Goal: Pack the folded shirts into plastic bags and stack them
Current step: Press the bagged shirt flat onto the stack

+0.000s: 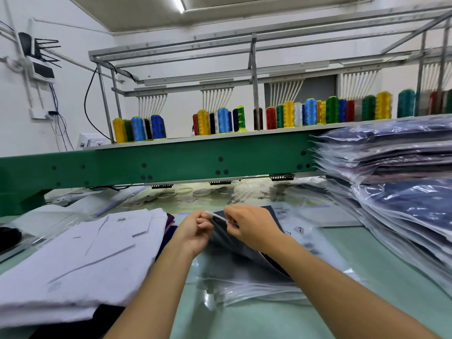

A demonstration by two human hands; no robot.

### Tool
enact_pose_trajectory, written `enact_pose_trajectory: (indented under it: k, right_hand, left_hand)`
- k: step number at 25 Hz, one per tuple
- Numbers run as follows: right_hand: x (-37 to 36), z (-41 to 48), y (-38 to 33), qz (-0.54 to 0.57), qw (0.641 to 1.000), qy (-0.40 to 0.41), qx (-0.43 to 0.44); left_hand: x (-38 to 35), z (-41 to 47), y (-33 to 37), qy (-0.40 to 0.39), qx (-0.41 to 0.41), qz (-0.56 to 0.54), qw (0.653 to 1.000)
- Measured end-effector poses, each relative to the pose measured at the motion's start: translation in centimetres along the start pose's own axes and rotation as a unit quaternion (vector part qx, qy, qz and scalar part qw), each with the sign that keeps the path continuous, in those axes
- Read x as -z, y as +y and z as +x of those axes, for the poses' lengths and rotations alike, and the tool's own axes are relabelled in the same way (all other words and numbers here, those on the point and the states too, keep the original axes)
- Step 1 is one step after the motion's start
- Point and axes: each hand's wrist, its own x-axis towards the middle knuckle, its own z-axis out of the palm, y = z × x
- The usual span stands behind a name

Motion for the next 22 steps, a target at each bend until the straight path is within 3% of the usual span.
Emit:
enact_pose_trajectory:
  k: [7,15,18,22]
  right_hand:
    - [0.8,-4.4,4.8,-0.020,0.993,-0.108,-0.030]
    - [2.0,-9.7,9.7,-0.028,0.987,-0.121,-0.100]
    - [2.3,-10.4,10.0,0.013,0.988,-0.100,-0.121]
    - [2.3,-9.8,8.9,0.087,0.985,0.004,-0.149]
  left_hand:
    - [1.5,0.3,1.9,0.106,-0.091,-0.013,0.990]
    - [3.5,0.8,1.6,0.188,-0.143,-0.004,0.972]
    - [3.2,0.8,1.3,0.210,-0.141,0.016,0.967]
    - [2.2,0.0,-1.3,0.264,-0.114,0.008,0.958]
